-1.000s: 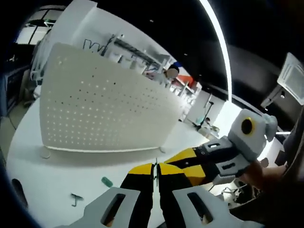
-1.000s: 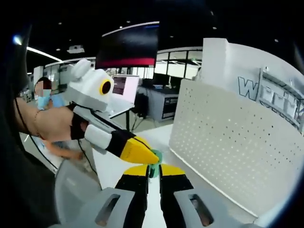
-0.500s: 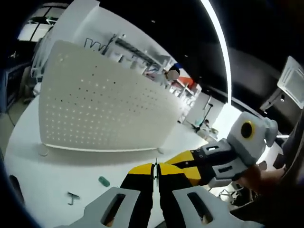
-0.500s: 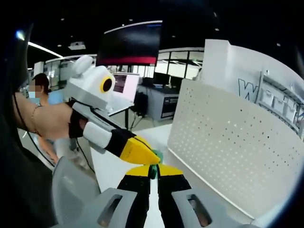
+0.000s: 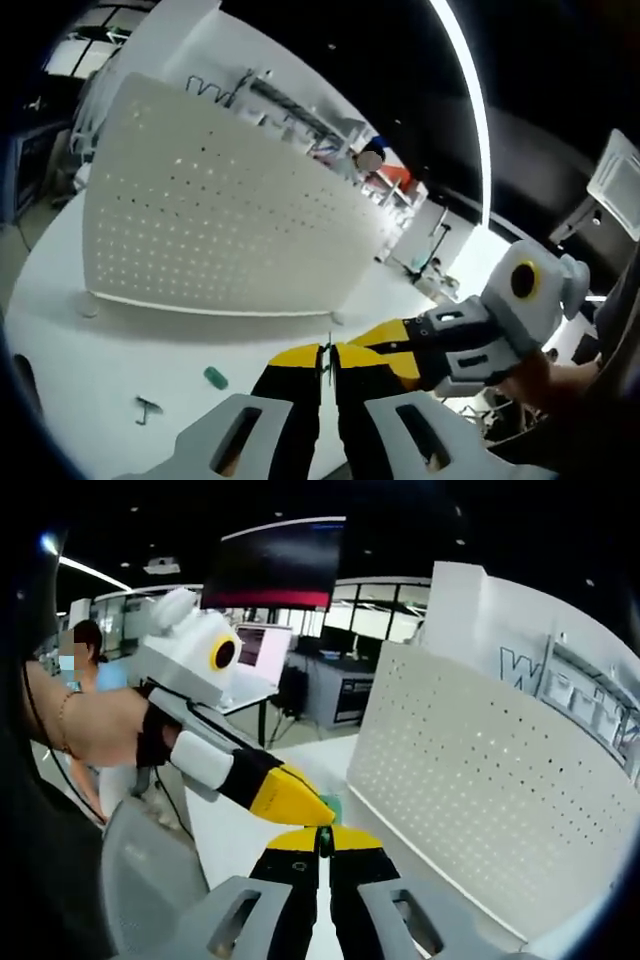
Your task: Insert the hook assembly into the mounting plate slot until the hook locks in place.
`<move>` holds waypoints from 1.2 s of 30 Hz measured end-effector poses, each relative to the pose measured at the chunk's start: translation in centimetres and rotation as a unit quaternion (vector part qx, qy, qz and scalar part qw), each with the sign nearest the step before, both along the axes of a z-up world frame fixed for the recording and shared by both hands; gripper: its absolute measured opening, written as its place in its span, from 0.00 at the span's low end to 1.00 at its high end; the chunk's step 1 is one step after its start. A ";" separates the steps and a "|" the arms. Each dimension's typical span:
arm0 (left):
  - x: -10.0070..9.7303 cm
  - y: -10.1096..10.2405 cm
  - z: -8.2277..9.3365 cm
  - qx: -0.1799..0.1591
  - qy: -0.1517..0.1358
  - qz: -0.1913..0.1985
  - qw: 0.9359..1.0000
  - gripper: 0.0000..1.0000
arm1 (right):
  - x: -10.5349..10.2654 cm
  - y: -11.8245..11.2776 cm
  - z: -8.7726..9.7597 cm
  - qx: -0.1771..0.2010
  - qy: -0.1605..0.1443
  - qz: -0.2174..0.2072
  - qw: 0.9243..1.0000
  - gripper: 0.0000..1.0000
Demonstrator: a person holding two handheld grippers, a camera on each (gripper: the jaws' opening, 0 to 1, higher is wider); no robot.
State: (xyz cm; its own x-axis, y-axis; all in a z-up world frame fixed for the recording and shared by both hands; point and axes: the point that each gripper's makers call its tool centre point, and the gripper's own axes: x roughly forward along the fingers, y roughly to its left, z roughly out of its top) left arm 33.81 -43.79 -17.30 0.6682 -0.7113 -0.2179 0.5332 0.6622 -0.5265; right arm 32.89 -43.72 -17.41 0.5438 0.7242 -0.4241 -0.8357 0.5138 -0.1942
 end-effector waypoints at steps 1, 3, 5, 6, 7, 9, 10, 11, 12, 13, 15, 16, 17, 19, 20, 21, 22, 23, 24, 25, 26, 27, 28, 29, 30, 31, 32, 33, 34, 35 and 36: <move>0.0 0.0 0.0 0.000 -0.002 -0.001 1.000 0.04 | 0.0 0.0 0.0 0.000 0.001 0.000 1.000 0.00; 0.1 -0.1 0.0 0.013 -0.014 -0.005 1.000 0.05 | 0.1 0.0 -0.1 0.000 0.004 -0.002 1.000 0.00; 0.3 0.0 0.2 0.034 -0.033 -0.005 0.999 0.06 | 0.2 -0.1 -0.4 -0.001 0.010 -0.005 1.000 0.00; 0.3 0.0 0.4 0.037 -0.039 -0.005 0.999 0.07 | 0.2 -0.2 -0.4 -0.003 0.009 -0.005 1.000 0.00; 0.3 0.0 0.5 0.039 -0.039 -0.004 0.998 0.09 | 0.2 -0.2 -0.5 -0.003 0.010 -0.006 1.000 0.00; 0.5 0.2 0.8 0.040 -0.048 0.002 0.998 0.13 | 0.2 -0.2 -0.5 0.000 0.011 -0.009 1.000 0.00; 0.5 0.3 0.8 0.040 -0.047 0.003 0.998 0.14 | 0.2 -0.3 -0.4 0.000 0.011 -0.010 1.000 0.00; 0.6 0.5 0.8 0.040 -0.048 0.005 0.998 0.15 | 0.3 -0.4 -0.4 0.001 0.010 -0.014 1.000 0.00; 0.7 0.7 0.8 0.041 -0.049 0.009 0.998 0.17 | 0.4 -0.5 -0.5 0.003 0.012 -0.017 1.000 0.00; 0.8 0.8 0.8 0.042 -0.049 0.010 0.998 0.18 | 0.5 -0.6 -0.5 0.005 0.014 -0.020 1.000 0.00; 0.8 1.1 0.8 0.045 -0.050 0.014 0.998 0.20 | 0.8 -0.8 -0.4 0.011 0.015 -0.027 0.999 0.00; 0.8 1.2 0.8 0.046 -0.050 0.016 0.998 0.20 | 1.0 -1.0 -0.4 0.014 0.015 -0.033 0.999 0.00; 0.8 1.4 0.7 0.049 -0.052 0.018 0.997 0.21 | 1.1 -1.2 -0.3 0.017 0.014 -0.037 0.999 0.00; 0.8 1.6 0.7 0.055 -0.056 0.022 0.997 0.24 | 1.4 -1.5 0.0 0.026 0.014 -0.047 0.998 0.00; 0.8 1.7 0.7 0.057 -0.058 0.023 0.996 0.25 | 1.6 -1.6 0.1 0.031 0.014 -0.053 0.998 0.00; 0.7 1.7 0.7 0.059 -0.062 0.022 0.996 0.28 | 1.9 -1.9 0.3 0.036 0.012 -0.059 0.998 0.00; 0.7 1.7 0.9 0.060 -0.067 0.021 0.996 0.29 | 2.0 -2.0 0.4 0.038 0.009 -0.063 0.997 0.00; 0.7 1.7 1.1 0.060 -0.077 0.020 0.995 0.32 | 2.3 -2.3 0.5 0.042 0.008 -0.069 0.997 0.00; 0.6 1.6 1.2 0.061 -0.083 0.019 0.995 0.34 | 2.5 -2.4 0.6 0.047 0.007 -0.074 0.996 0.00; 0.6 1.6 1.3 0.063 -0.089 0.018 0.994 0.37 | 2.7 -2.6 0.8 0.051 0.006 -0.079 0.996 0.00; 0.6 1.5 1.3 0.068 -0.098 0.014 0.993 0.40 | 2.9 -2.9 0.9 0.055 0.003 -0.087 0.995 0.00; 0.6 1.4 1.3 0.072 -0.102 0.013 0.992 0.42 | 3.1 -3.1 1.0 0.057 0.003 -0.091 0.994 0.00; 0.6 1.3 1.1 0.079 -0.103 0.013 0.991 0.44 | 3.3 -3.4 1.0 0.060 0.002 -0.097 0.993 0.00; 0.6 1.3 0.9 0.087 -0.103 0.013 0.991 0.48 | 3.4 -3.5 1.0 0.063 0.003 -0.102 0.993 0.00; 0.6 1.3 0.9 0.096 -0.108 0.014 0.989 0.51 | 3.6 -3.7 1.0 0.066 0.006 -0.106 0.992 0.00; 0.6 1.3 0.8 0.102 -0.113 0.015 0.988 0.54 | 3.7 -3.9 0.9 0.066 0.006 -0.108 0.992 0.00; 0.6 1.2 0.8 0.105 -0.115 0.013 0.988 0.57 | 3.9 -4.0 0.8 0.065 0.007 -0.111 0.992 0.00; 0.6 1.1 0.8 0.104 -0.117 0.010 0.988 0.58 | 4.0 -4.1 0.7 0.065 0.008 -0.113 0.991 0.00; 0.5 0.9 1.0 0.097 -0.122 0.005 0.988 0.58 | 4.1 -4.2 0.6 0.065 0.008 -0.115 0.991 0.00; 0.4 0.7 1.1 0.094 -0.122 0.002 0.988 0.59 | 4.2 -4.4 0.6 0.068 0.009 -0.118 0.991 0.00; 0.3 0.5 1.1 0.092 -0.121 -0.002 0.988 0.60 | 4.2 -4.4 0.6 0.069 0.010 -0.119 0.990 0.00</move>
State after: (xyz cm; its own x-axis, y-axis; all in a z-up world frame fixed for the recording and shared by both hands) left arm 34.14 -43.29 -16.16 0.7144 -0.6769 -0.1773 0.6314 0.7328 -0.2535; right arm 37.12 -48.11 -16.79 0.6989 0.6282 -0.3419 -0.6906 0.7172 -0.0937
